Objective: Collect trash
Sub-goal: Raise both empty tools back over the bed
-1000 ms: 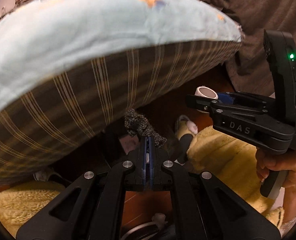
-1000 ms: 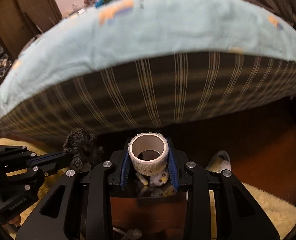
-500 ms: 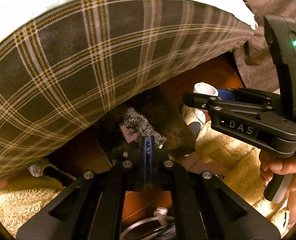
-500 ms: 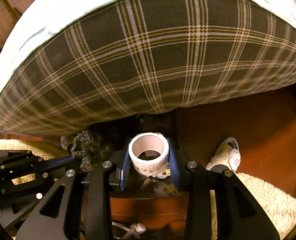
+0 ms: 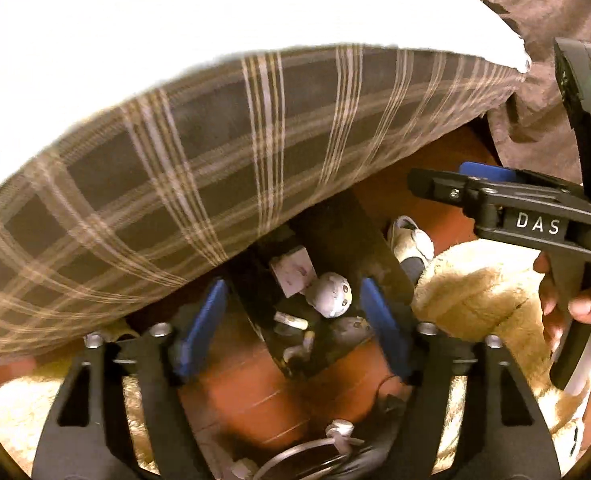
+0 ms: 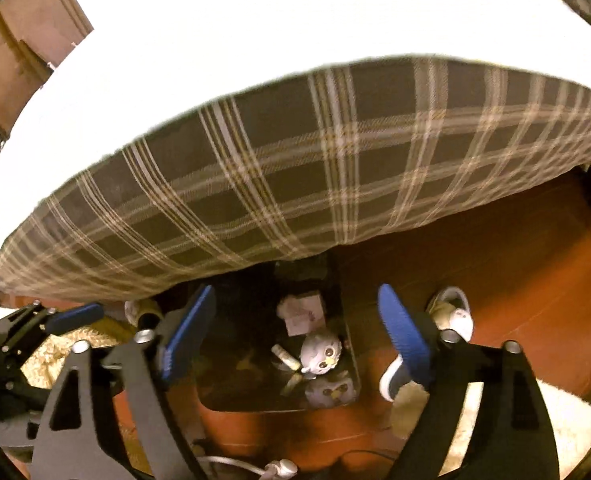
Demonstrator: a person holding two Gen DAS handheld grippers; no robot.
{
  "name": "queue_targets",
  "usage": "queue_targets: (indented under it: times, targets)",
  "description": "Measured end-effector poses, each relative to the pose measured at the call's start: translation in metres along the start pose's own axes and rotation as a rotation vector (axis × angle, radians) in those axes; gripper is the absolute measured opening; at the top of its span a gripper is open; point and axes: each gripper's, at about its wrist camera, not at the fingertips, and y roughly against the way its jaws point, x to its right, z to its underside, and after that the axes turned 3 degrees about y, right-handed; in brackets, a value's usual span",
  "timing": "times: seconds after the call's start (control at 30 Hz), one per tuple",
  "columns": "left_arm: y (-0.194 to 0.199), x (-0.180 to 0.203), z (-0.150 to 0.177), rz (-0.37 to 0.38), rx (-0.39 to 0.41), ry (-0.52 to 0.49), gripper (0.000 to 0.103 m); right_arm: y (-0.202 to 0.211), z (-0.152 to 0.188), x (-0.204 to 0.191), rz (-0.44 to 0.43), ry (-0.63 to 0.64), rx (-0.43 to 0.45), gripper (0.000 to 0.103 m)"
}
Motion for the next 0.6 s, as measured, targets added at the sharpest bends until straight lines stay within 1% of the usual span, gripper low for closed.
queue_targets:
  times: [0.07, 0.1, 0.17, 0.23, 0.37, 0.4, 0.5, 0.6]
  targets:
    - [0.016, 0.002, -0.004, -0.02, 0.036, -0.018, 0.083, 0.014, -0.003, 0.0, 0.012, 0.007, 0.029, 0.094]
    - [0.027, 0.003, -0.007, -0.028, 0.064, -0.028, 0.085, 0.02, -0.005, 0.001, 0.016, 0.007, 0.045, 0.097]
    - [0.044, -0.001, -0.014, -0.037, 0.107, -0.034, 0.093, 0.037, -0.012, 0.004, 0.017, 0.003, 0.092, 0.097]
    - [0.058, -0.003, -0.022, -0.039, 0.144, -0.023, 0.094, 0.05, -0.019, 0.006, 0.012, -0.008, 0.13, 0.097]
    - [0.083, -0.017, -0.039, -0.01, 0.2, 0.018, 0.094, 0.082, -0.044, 0.012, 0.013, -0.023, 0.226, 0.098]
    - [0.087, -0.02, -0.043, -0.009, 0.212, 0.026, 0.094, 0.09, -0.053, 0.012, 0.016, -0.021, 0.253, 0.1]
    - [0.1, -0.034, -0.065, -0.046, 0.262, 0.046, 0.095, 0.103, -0.075, 0.009, 0.025, -0.002, 0.309, 0.1]
    - [0.107, -0.05, -0.087, -0.087, 0.285, 0.072, 0.094, 0.103, -0.099, 0.002, 0.022, 0.029, 0.333, 0.1]
